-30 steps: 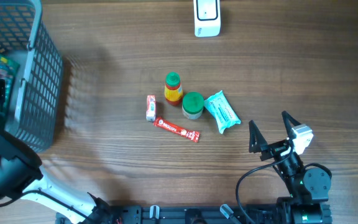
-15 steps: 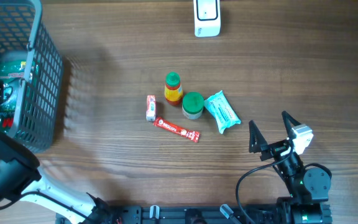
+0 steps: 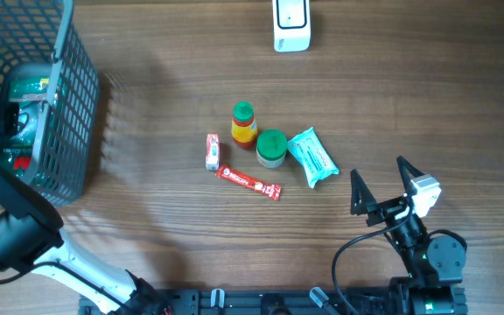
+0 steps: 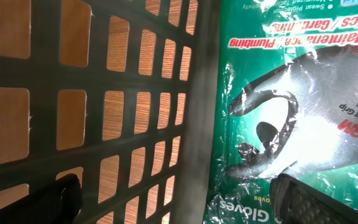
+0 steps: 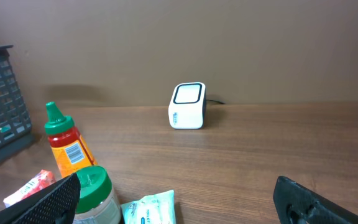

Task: Scan the item barcode
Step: 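Reach the left gripper into the basket and grasp the green glove pack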

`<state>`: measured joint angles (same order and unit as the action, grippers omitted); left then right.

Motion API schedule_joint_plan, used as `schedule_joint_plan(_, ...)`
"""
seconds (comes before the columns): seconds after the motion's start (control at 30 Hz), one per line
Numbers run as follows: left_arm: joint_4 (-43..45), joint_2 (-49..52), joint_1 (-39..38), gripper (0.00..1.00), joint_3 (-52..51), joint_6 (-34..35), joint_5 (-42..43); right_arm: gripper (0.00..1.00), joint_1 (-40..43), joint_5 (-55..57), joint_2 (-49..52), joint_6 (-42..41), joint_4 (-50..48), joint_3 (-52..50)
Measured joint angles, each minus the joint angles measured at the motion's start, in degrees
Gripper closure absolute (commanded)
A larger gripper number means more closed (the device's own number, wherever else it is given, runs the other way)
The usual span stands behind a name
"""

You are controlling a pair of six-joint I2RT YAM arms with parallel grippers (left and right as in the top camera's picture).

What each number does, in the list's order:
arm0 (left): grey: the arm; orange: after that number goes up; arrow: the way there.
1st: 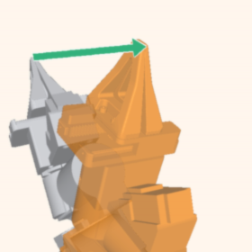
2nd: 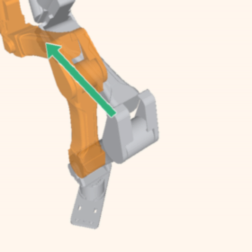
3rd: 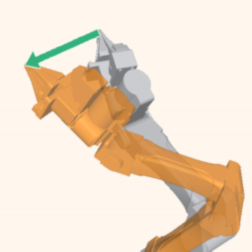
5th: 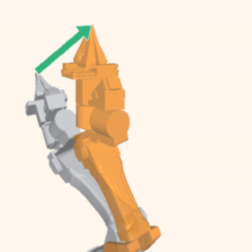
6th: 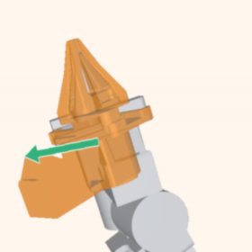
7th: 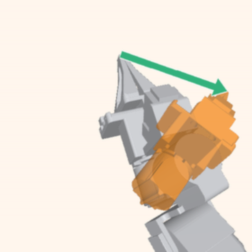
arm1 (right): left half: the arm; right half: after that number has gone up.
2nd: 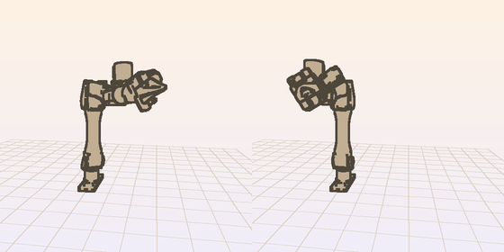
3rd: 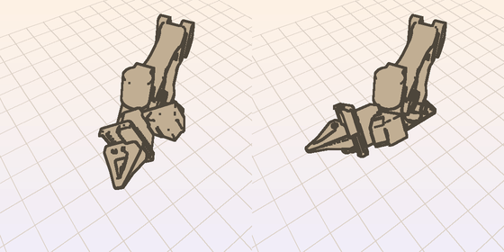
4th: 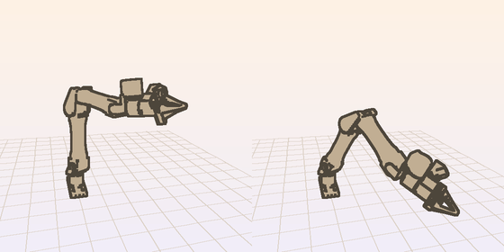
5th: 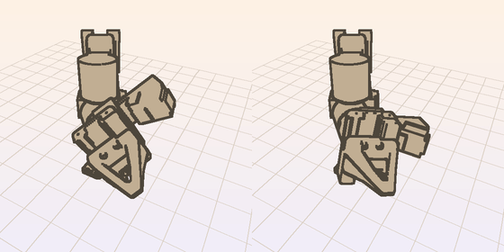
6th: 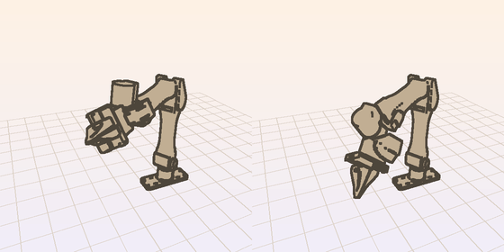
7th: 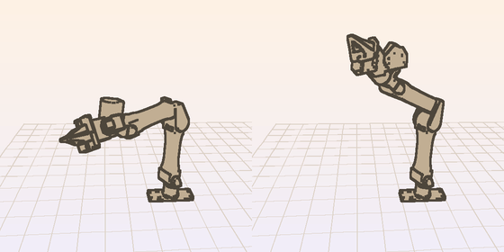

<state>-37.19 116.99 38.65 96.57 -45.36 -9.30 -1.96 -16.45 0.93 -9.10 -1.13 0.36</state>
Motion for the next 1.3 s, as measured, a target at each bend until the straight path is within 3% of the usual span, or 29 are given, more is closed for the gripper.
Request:
schedule_joint_plan(0.4,2.97,-10.91,-0.31,0.00,-2.62,1.66,2.73,0.00,0.00,0.00,0.00,0.00,0.02,0.00)
schedule_joint_plan(0.53,0.48,-12.63,-0.31,0.00,-2.56,4.59,8.02,0.00,0.00,0.00,0.00,0.00,0.00,0.00)
schedule_joint_plan(0.73,-2.67,-7.91,-2.99,0.00,-2.56,7.13,12.44,0.00,0.00,0.00,0.00,0.00,0.00,0.00)
schedule_joint_plan(0.93,-3.17,0.37,-7.91,0.00,-2.56,10.54,9.01,0.00,0.00,0.00,0.00,0.00,0.00,0.00)
schedule_joint_plan(1.3,-5.49,5.95,-7.74,0.00,-2.56,14.86,7.04,0.00,0.00,-0.02,0.00,0.00,0.00,0.00)
